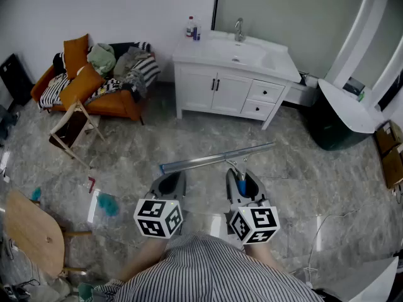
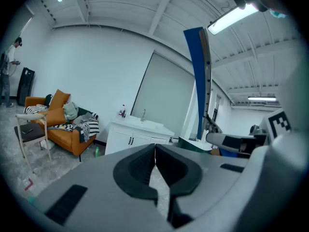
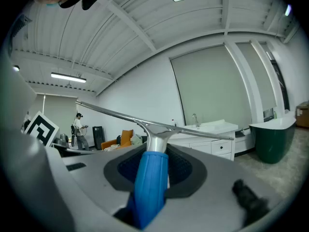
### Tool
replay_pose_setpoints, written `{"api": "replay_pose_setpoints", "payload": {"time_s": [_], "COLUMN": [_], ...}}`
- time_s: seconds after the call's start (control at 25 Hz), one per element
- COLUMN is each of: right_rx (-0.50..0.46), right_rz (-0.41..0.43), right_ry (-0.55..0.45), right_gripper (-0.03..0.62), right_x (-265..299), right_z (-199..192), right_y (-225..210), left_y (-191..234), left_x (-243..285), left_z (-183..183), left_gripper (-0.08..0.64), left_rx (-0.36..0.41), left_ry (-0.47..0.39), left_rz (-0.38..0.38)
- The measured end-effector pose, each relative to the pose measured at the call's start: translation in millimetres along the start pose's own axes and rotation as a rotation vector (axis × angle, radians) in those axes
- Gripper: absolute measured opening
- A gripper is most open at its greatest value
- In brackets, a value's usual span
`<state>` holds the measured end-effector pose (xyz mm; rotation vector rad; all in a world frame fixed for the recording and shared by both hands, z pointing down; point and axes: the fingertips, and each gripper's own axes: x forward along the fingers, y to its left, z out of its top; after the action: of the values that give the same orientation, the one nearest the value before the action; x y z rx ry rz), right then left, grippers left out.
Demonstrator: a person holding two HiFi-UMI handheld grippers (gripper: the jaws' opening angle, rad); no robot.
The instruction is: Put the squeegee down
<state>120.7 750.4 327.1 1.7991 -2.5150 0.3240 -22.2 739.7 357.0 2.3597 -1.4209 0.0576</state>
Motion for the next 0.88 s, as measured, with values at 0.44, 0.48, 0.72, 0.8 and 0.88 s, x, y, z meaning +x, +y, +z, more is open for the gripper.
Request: {"api": "replay_pose_setpoints", "payload": {"time_s": [0.44, 0.48, 0.72, 0.8, 0.88], "right_rx": [-0.018, -0.020, 0.046, 0.071, 0.073], "right_rz": [-0.013, -0.017, -0.004, 0.008, 0.014], "right_ry": [0.003, 0.003, 0.013, -0.003, -0.012], "right_gripper": [0.112, 0.112, 0.110, 0.112, 0.112], "right_x": [4.4, 5.2, 8.6, 10.0, 10.3], "right_z": [4.3, 5.2, 8.4, 13.5, 15.3], "right_y": [-7.3, -10.2, -21.8, -23.3, -25.7], "left_y": [-3.0, -3.5, -15.4, -18.0, -18.9], "left_x": [6.9, 8.0, 13.8, 16.7, 20.3], "left_z": [2.1, 2.3, 1.2, 1.1, -0.9], "left_gripper": [0.014, 0.014, 0.014, 0.014, 0.014], "left_rx": [0.014, 0.014, 0.017, 0.032, 0.045], "left_ry": [0.003, 0.003, 0.006, 0.009, 0.018], "left_rz": [-0.012, -0.011, -0.015, -0.012, -0.003]}}
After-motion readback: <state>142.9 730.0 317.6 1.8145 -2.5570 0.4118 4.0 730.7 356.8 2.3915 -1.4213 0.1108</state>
